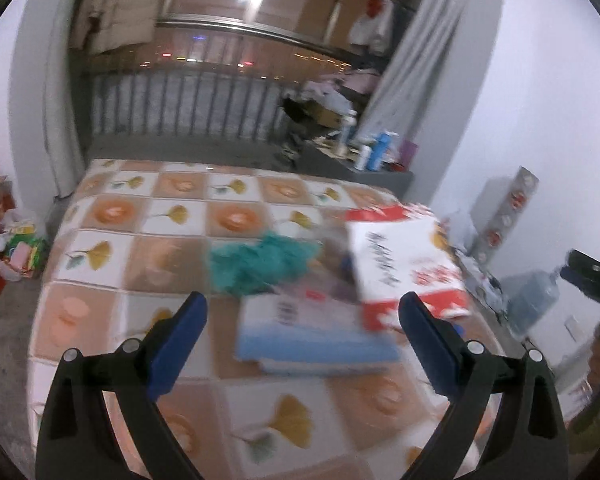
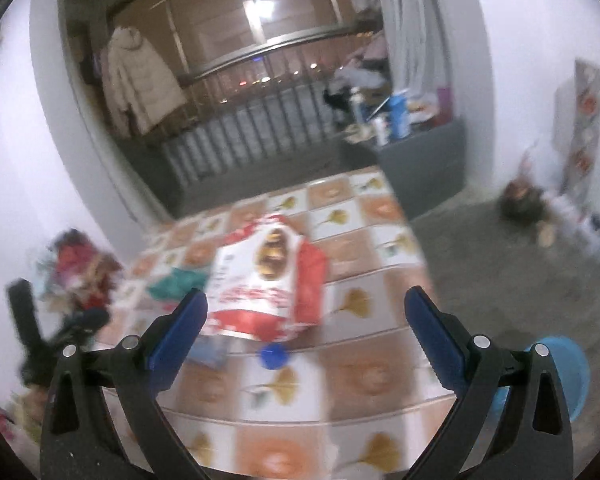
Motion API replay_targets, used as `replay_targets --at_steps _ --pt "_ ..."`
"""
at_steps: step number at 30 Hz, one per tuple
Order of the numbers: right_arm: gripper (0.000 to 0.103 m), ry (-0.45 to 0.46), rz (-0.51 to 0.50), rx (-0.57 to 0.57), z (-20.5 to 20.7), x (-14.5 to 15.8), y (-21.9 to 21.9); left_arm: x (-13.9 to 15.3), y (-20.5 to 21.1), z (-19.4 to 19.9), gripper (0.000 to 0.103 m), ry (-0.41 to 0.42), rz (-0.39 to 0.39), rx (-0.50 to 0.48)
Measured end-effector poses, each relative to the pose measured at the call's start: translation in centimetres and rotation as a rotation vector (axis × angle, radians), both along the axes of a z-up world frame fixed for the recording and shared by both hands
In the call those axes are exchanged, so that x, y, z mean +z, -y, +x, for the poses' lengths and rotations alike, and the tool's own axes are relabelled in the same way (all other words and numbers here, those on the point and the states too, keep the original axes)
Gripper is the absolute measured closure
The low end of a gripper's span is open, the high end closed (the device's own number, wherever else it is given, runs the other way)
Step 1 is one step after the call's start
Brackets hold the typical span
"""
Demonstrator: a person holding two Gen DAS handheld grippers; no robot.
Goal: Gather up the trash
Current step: 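Move both tools back over the trash on the bed, then grasp the teal plastic bag with the left tool while the right grasps the red-white snack bag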
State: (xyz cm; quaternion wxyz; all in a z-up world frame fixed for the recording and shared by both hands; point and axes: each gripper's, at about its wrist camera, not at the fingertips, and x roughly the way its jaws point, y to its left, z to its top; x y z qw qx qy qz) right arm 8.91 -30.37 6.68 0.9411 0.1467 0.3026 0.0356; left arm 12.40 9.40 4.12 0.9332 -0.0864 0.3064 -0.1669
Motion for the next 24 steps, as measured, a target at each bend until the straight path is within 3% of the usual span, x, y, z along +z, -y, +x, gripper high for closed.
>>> replay_targets --at_steps 6,14,19,24 --pt "0.008 -0.074 0.123 0.056 2.7 -1.4 -2.3 -1.8 -2.8 3.0 0.009 -0.038 -0.087 0.036" --pt "0.008 -0.171 0.154 0.075 4.1 -2.8 -4.8 -3.1 -3.7 7.6 0.009 -0.11 -0.125 0.018" --pt "0.008 -0.199 0.2 0.067 4.8 -3.9 -4.7 -5.5 -4.5 12.8 0.03 -0.286 -0.199 0.018" --pt "0.009 -0.23 0.214 0.064 5.0 -4.6 -4.5 -7.3 -3.7 15.1 0.04 -0.356 -0.197 -0.009"
